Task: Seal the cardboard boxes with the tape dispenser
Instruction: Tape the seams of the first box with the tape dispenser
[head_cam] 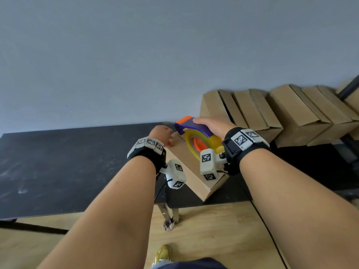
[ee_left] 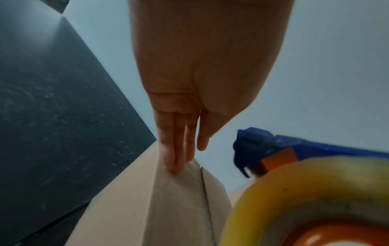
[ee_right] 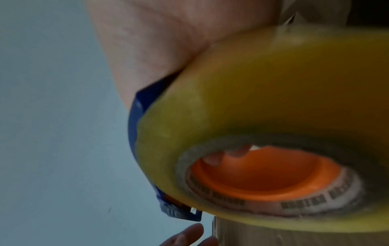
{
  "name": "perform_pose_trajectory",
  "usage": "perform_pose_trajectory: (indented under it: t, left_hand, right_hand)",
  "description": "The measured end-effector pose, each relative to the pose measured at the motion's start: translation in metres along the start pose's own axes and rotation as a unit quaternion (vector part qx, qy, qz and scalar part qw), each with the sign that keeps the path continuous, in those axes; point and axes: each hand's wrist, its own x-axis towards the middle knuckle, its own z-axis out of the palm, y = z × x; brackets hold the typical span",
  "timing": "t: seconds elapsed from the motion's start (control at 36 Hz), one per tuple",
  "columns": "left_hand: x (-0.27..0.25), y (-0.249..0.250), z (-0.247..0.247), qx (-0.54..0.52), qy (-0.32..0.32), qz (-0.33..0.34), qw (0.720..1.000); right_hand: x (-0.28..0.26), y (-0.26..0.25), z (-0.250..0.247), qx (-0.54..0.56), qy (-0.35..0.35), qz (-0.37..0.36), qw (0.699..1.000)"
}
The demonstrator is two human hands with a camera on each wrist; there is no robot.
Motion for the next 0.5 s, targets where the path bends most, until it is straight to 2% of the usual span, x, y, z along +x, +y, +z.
perform_pose_trajectory:
  t: [0.06, 0.11, 0.25, 0.42, 0.5]
  left_hand:
    - [-0.001, 0.005, -0.004, -0.131, -0.01, -0.038, 0.991]
    - [0.0, 0.006, -0.006, -0.163, -0.016, -0.046, 0.985]
    - [0.002, 0.01, -0.015, -0.206, -0.037, -0.064, 0.976]
    - [0.003, 0.009, -0.013, -0.216, -0.096, -0.078, 0.969]
    - [0.001, 0.01, -0.01, -0.221, -0.103, -0.086, 0.966]
  right_hand:
    - [-0.001, -0.004, 0.005, -0.007, -0.006, -0.008, 1.0]
    - [0.0, -0.004, 0.007, -0.028, -0.003, -0.016, 0.999]
    - [-0.004, 0.0, 0.005, -0.04, -0.007, -0.026, 0.999]
    - [-0.008, 0.01, -0.003, -0.03, -0.017, -0.031, 0.999]
    - [-0.009, 0.014, -0.005, -0.016, -0.022, -0.03, 0.999]
